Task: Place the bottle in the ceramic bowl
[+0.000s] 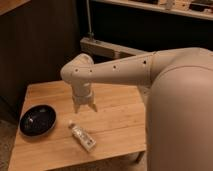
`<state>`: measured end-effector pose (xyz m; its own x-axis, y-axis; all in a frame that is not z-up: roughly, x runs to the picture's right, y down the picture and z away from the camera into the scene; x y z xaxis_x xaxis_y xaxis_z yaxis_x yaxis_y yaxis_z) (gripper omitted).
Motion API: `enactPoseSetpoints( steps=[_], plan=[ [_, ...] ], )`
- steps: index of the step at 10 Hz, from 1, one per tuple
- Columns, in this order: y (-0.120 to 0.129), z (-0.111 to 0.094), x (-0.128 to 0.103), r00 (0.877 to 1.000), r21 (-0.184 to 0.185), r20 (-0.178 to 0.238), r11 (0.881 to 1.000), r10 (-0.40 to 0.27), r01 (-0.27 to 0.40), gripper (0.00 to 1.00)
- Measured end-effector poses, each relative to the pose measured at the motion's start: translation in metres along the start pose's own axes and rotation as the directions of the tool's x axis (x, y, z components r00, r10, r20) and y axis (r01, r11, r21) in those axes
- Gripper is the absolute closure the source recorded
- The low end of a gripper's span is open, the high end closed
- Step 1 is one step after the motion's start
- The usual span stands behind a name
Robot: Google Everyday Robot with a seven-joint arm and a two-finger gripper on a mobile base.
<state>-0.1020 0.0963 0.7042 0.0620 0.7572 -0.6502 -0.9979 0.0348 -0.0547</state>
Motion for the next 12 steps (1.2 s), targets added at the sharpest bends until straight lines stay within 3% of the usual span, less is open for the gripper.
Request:
enactPoseSetpoints(
  steps=[5,7,8,9,12],
  plan=[
    [0.000,0.000,0.001,1.000,0.000,0.000,1.000,-0.008,0.008,0.35],
    [0.006,-0.004,0.006,0.994,-0.041,0.044,0.994,-0.096,0.098,0.35],
    [0.009,-0.006,0.009,0.976,-0.060,0.080,0.976,-0.205,0.210,0.35],
    [0.014,-0.009,0.015,0.934,-0.077,0.117,0.934,-0.338,0.348,0.35],
    [0.023,-0.016,0.026,0.817,-0.081,0.189,0.820,-0.545,0.566,0.35]
  ],
)
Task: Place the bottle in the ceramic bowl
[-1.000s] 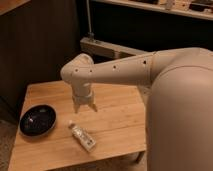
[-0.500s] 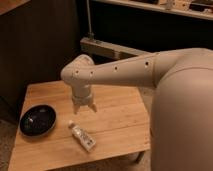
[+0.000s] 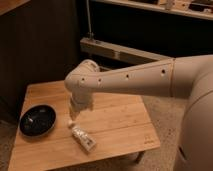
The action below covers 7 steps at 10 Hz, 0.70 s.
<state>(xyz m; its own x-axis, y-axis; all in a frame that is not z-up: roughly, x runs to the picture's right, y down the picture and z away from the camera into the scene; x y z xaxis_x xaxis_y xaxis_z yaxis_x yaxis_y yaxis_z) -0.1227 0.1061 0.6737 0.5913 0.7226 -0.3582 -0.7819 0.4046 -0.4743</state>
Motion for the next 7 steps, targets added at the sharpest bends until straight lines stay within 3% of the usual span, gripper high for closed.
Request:
enactPoseSetpoints(
  steps=[2,4,7],
  plan=[
    [0.003,-0.001,0.001,0.999,-0.006,0.012,0.999,-0.052,0.052,0.35],
    [0.007,0.002,-0.002,0.998,0.002,-0.016,0.998,-0.064,0.064,0.35],
    [0.042,0.022,-0.015,0.992,0.035,-0.040,0.992,-0.123,0.124,0.35]
  ],
)
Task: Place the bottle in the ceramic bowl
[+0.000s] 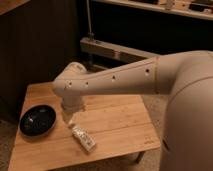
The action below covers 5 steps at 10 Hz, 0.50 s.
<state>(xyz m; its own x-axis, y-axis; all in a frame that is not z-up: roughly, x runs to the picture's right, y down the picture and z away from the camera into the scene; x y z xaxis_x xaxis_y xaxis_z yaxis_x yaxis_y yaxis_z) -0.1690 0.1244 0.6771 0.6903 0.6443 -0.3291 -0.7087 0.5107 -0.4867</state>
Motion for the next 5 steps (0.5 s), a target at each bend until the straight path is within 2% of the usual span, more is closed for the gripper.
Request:
enactPoseSetpoints(
  steps=[2,5],
  plan=[
    [0.011,0.013,0.001,1.000,0.021,-0.010,1.000,-0.005,0.005,0.35],
    [0.013,0.039,0.025,0.999,0.032,-0.052,0.999,0.014,-0.013,0.35]
  ],
)
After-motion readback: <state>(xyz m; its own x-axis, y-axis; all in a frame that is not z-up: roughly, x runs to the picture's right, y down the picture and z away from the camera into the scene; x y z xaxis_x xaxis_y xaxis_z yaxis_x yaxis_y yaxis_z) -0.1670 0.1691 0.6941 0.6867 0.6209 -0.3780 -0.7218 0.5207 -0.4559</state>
